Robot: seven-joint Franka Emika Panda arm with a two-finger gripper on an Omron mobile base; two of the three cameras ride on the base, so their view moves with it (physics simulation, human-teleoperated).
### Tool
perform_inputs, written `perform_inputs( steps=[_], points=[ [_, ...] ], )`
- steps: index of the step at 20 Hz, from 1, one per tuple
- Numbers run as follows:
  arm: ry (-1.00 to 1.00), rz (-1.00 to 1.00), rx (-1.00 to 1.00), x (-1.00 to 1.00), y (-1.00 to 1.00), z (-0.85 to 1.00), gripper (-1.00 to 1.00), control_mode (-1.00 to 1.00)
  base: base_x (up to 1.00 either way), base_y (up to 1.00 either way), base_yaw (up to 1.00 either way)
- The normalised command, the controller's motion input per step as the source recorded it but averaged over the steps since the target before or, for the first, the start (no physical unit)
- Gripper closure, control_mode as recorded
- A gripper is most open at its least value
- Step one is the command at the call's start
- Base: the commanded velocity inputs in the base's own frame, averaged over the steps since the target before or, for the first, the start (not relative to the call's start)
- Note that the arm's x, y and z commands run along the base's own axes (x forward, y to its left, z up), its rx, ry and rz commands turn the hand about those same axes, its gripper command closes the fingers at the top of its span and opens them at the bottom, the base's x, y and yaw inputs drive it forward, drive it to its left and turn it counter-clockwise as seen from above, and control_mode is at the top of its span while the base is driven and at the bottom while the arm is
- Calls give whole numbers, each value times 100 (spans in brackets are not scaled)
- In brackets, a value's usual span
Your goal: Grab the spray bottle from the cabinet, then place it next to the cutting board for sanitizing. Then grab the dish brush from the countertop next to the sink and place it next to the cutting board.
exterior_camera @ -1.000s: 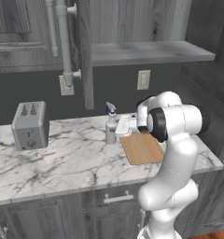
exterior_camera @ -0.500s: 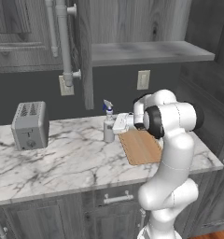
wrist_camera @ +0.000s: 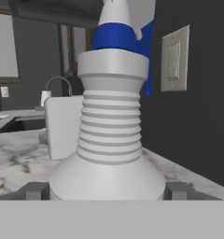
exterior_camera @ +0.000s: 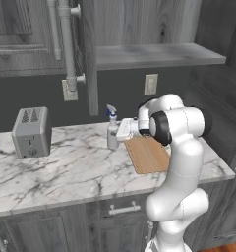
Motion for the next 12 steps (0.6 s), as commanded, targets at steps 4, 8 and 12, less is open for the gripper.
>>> perform_inputs(
  steps=[4, 8, 12],
  points=[
    [-14, 0, 0, 0, 7, -13, -100, -100, 0, 0, 0],
    [-9, 0, 0, 0, 0, -1, -100, -100, 0, 0, 0],
    [-1, 0, 0, -3, 0, 1, -100, -100, 0, 0, 0]
  ],
)
